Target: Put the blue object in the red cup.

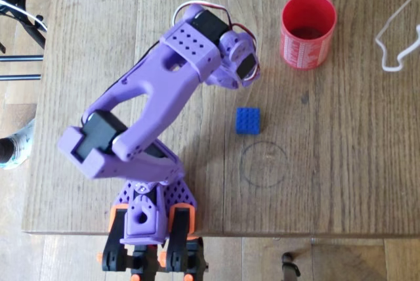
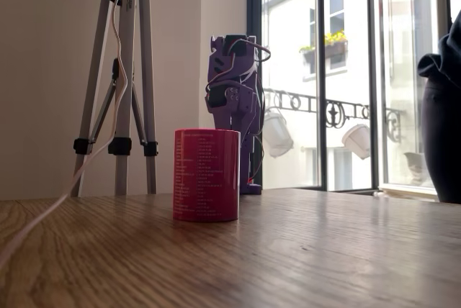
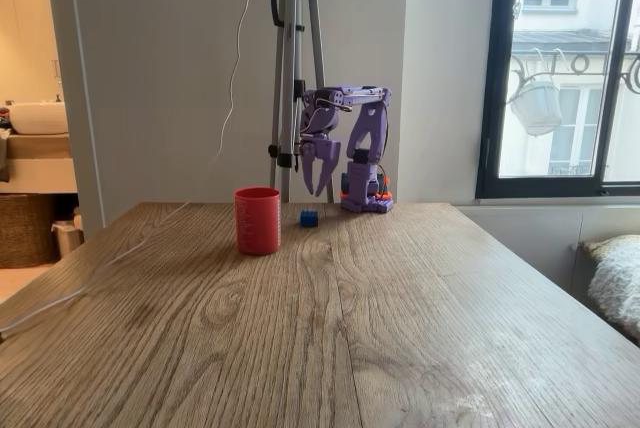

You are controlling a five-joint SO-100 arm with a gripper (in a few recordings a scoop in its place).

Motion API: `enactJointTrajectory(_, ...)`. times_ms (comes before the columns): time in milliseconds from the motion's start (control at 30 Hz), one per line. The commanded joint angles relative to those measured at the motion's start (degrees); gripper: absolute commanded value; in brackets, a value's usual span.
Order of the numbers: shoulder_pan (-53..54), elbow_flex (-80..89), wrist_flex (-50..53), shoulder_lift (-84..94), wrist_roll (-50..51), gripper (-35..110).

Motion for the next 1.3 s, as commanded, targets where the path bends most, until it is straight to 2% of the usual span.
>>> enactJointTrajectory(0, 2.37, -0.44, 0.0, 1.14, -0.44, 0)
enactJointTrajectory(400, 3.52, 4.31, 6.86, 3.25, 1.32, 0)
enactJointTrajectory(800, 3.96, 7.47, -4.04, 4.39, -2.37, 0)
enactJointTrajectory(1000, 3.78, 7.47, -4.22, 4.13, -4.04, 0)
enactJointTrajectory(1033, 3.78, 7.38, -3.87, 4.13, -5.45, 6)
enactJointTrajectory(1100, 3.52, 7.12, -2.11, 4.04, -6.59, 39)
enactJointTrajectory(1200, 3.6, 6.94, 1.32, 2.9, -4.57, 51)
enactJointTrajectory(1267, 3.78, 6.94, 3.08, 1.49, -3.69, 52)
